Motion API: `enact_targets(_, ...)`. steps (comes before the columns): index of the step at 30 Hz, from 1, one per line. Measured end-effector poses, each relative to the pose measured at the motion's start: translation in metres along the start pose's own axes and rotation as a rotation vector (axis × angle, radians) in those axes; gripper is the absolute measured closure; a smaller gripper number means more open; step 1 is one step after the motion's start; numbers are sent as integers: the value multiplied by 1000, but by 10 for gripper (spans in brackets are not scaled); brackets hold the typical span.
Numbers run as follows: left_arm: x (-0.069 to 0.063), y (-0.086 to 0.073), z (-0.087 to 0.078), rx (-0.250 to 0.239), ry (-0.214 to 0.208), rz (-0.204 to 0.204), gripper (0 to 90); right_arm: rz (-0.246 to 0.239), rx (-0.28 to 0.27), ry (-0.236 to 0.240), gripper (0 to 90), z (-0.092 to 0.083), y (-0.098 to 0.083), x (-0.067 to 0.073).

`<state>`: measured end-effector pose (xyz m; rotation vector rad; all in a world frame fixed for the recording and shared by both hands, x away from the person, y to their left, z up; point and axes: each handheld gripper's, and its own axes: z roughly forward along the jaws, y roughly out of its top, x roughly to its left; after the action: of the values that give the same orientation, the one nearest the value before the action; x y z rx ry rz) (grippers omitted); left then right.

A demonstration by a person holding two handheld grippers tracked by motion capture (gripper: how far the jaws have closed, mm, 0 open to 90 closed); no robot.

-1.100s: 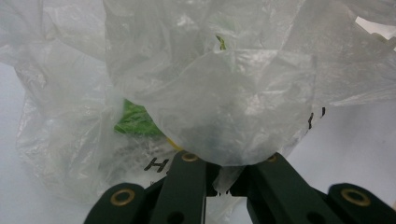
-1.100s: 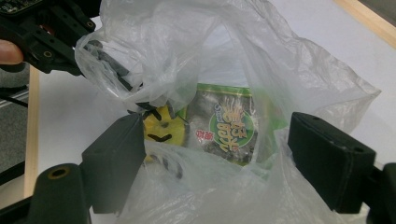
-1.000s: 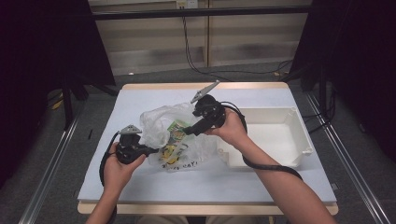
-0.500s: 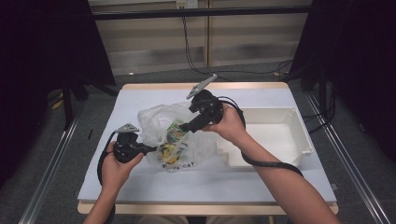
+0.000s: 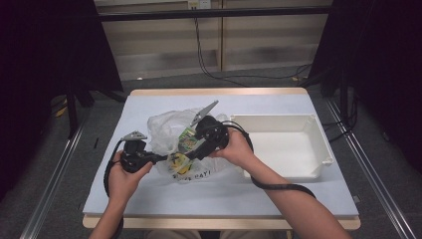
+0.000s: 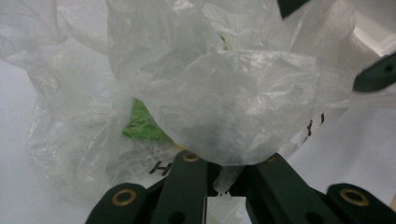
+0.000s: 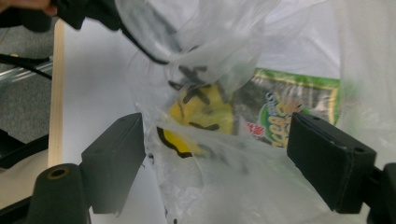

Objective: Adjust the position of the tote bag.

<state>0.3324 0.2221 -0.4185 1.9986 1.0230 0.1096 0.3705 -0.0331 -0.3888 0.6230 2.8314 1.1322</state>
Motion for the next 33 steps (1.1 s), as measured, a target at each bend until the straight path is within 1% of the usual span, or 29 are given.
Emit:
enact_targets(1,0,0,0,0,0,3,882,3,9,5,194,3,-2,2)
enact_targets(2,0,1,0,-3,-11,-4,883,1,27,0,206,9,-5,3)
enact_targets(4,1,2,-2,-7,-28,-5,885,-5,42,-7,246,13,-7,4)
enact_targets(5,1,2,-2,-7,-28,-5,884,-5,42,-7,246,13,-7,4)
enact_targets(6,2,2,-3,-17,-31,-18,885,11,61,-9,308,15,-10,4)
enact_targets(7,2,2,-3,-17,-31,-18,885,11,61,-9,308,15,-10,4)
enact_targets(8,3,1,-5,-23,-32,-21,885,21,78,-20,425,16,-12,4)
enact_targets(9,3,1,-5,-23,-32,-21,885,21,78,-20,425,16,-12,4)
enact_targets(10,5,1,-6,-20,-39,-21,885,29,82,-17,488,16,-13,4)
enact_targets(11,5,1,-6,-26,-35,-25,885,36,88,-10,556,16,-15,3)
enact_targets(12,6,0,-6,-24,-37,-27,885,43,102,-16,596,16,-16,4)
enact_targets(13,7,0,-6,-19,-38,-26,885,19,120,-11,733,17,-19,8)
enact_targets(14,9,-1,-7,-11,-39,-20,884,10,128,-17,787,18,-20,11)
enact_targets(15,10,-1,-8,-14,-34,-23,885,3,131,-23,848,18,-22,14)
enact_targets(16,10,-1,-8,-14,-34,-23,884,-8,137,-25,890,18,-24,16)
enact_targets(17,14,-3,-10,-10,-29,-27,885,-6,141,-27,900,18,-27,18)
enact_targets(18,14,-3,-10,-10,-29,-27,884,-6,141,-27,900,18,-27,18)
enact_targets(20,21,-6,-14,-9,-13,-45,884,3,149,-25,900,17,-35,21)
enact_targets(21,21,-6,-14,-9,-13,-45,884,3,149,-25,900,17,-35,21)
enact_targets(22,26,-10,-16,-5,-2,-58,884,14,142,-32,900,16,-40,22)
enact_targets(23,26,-10,-16,-5,-2,-58,884,14,142,-32,900,16,-40,22)
enact_targets(24,31,-13,-18,7,15,-70,885,19,142,-36,900,15,-46,23)
enact_targets(25,31,-13,-18,7,15,-70,884,19,142,-36,900,15,-46,23)
enact_targets(26,38,-17,-19,21,27,-82,885,34,141,-42,900,14,-51,23)
enact_targets(27,40,-20,-19,24,34,-96,885,42,137,-47,900,13,-54,23)
enact_targets(30,48,-26,-20,39,45,-118,886,63,146,-49,900,13,-61,23)
enact_targets(31,50,-28,-20,48,58,-118,887,65,146,-54,900,12,-63,22)
enact_targets(33,53,-30,-21,52,61,-120,888,64,157,-63,900,12,-66,22)
